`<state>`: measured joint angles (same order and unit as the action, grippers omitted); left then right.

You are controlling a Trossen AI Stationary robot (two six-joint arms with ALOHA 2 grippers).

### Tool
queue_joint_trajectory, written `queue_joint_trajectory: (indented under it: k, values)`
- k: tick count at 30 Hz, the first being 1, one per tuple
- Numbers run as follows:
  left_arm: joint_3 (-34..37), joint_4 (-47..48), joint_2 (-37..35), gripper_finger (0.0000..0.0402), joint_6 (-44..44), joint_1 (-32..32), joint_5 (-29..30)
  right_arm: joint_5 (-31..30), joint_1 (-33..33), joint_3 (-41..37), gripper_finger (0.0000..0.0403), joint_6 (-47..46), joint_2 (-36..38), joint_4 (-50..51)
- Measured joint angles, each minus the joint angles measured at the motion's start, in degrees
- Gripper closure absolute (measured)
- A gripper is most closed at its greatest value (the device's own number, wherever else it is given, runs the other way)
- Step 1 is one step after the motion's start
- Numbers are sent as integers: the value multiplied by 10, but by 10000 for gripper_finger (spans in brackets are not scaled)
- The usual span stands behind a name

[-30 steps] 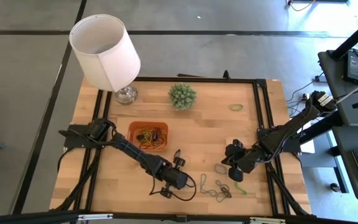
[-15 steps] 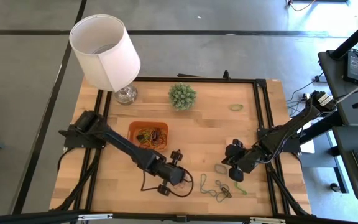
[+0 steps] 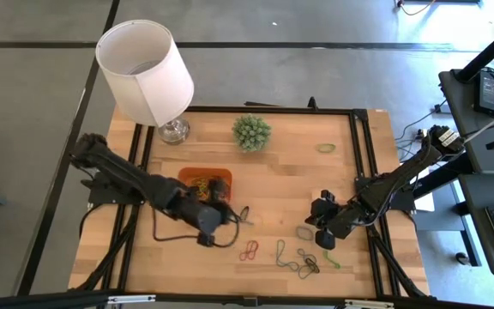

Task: Pick and place rubber bands into bin
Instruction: Put the blue rubber band into the orange bin

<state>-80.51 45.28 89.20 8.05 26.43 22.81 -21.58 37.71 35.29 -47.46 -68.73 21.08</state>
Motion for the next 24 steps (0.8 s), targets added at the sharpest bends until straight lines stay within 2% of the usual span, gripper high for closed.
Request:
queue_joint_trajectory:
  k: [4,8,11,17,24]
  values:
    - [0,109,-39,400,33,-5,35,0,0,0,386,0,0,0]
    - [0,227,-51,400,75,-22,36,-9,0,0,386,0,0,0]
    - [7,270,-48,399,92,-40,34,-23,-1,0,386,0,0,0]
    - [98,195,-46,400,59,-71,15,-36,-2,0,386,0,0,-3]
    - [203,8,-46,401,51,-107,-2,-36,-17,0,386,0,0,-3]
